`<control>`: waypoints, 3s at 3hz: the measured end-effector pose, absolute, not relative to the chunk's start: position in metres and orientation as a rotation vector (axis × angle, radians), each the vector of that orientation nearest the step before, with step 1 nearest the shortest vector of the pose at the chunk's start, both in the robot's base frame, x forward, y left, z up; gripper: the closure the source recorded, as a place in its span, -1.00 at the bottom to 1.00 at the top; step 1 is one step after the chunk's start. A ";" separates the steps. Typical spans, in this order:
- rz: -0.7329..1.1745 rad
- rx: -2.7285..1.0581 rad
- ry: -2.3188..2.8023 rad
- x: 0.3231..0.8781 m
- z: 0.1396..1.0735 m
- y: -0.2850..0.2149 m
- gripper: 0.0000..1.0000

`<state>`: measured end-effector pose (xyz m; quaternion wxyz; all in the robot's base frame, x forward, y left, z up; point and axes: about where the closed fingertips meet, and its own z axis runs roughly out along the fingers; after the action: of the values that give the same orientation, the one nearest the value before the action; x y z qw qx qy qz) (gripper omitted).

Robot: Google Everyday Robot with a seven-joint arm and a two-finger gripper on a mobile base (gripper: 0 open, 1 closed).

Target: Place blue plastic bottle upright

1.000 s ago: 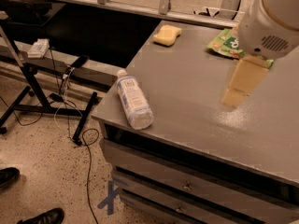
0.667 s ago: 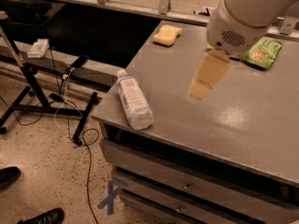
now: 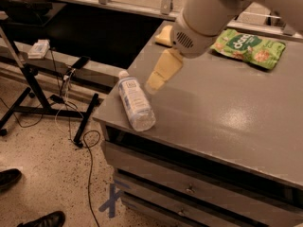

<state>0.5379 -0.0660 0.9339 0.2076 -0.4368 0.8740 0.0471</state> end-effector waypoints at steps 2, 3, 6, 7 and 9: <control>0.218 -0.917 2.603 0.562 0.901 -0.009 -1.00; 0.166 -0.789 2.665 0.562 0.892 0.013 -1.00; -0.089 -0.630 2.797 0.562 0.851 0.043 -1.00; -0.075 -0.616 2.815 0.567 0.841 0.039 -0.68; -0.056 -0.612 2.805 0.577 0.842 0.025 0.25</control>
Offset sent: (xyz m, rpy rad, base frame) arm 0.0336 0.0917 -0.0464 0.1457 0.1776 -0.4964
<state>0.5769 0.0251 0.8421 0.1345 -0.2112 0.9679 -0.0193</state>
